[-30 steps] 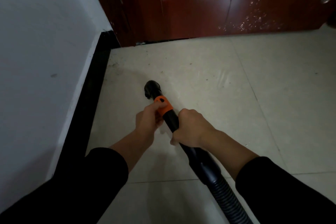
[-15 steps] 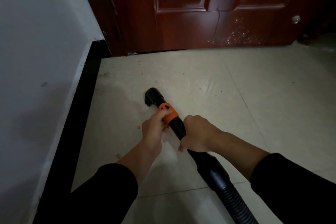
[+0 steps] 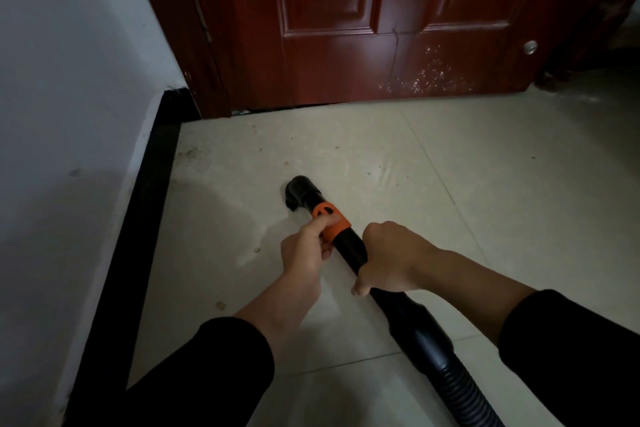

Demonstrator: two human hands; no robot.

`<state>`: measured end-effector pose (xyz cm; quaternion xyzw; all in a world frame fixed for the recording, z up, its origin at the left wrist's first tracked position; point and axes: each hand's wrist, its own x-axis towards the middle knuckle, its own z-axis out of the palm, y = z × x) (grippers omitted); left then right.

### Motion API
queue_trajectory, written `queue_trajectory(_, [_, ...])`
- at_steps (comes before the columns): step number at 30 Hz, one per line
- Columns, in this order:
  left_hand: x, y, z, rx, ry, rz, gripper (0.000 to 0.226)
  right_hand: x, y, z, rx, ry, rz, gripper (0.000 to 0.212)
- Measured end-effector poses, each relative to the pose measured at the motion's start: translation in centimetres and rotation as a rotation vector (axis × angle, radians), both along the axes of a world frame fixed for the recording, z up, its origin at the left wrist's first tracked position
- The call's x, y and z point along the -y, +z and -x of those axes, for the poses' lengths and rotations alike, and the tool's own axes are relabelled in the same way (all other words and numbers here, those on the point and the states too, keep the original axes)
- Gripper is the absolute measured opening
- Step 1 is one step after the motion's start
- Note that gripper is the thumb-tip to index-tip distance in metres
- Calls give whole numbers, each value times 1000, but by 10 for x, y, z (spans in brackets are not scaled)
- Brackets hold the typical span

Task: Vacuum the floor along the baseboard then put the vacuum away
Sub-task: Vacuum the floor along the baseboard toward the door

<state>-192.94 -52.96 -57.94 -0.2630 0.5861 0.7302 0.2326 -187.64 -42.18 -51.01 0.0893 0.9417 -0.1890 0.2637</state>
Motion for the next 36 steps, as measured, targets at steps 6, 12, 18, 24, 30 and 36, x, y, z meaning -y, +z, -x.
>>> queue_trajectory(6, [1, 5, -7, -8, -44, -14, 17, -2, 9, -5, 25, 4, -24, 44])
queue_trajectory(12, [-2, 7, -16, -4, -82, -22, 17, -5, 15, -11, 69, 23, -55, 43])
queue_trajectory(18, [-7, 10, -23, 27, -88, -54, 18, -10, 21, -15, 100, 45, -73, 40])
queue_trajectory(24, [-10, 13, -29, 40, -73, -69, 20, -12, 23, -16, 153, 51, -65, 39])
queue_trajectory(30, [-9, 11, -43, 56, -82, -72, 17, -13, 25, -21, 230, 73, -79, 37])
queue_trajectory(36, [-8, 10, -41, 36, -99, -42, 19, -14, 23, -24, 186, 85, -102, 38])
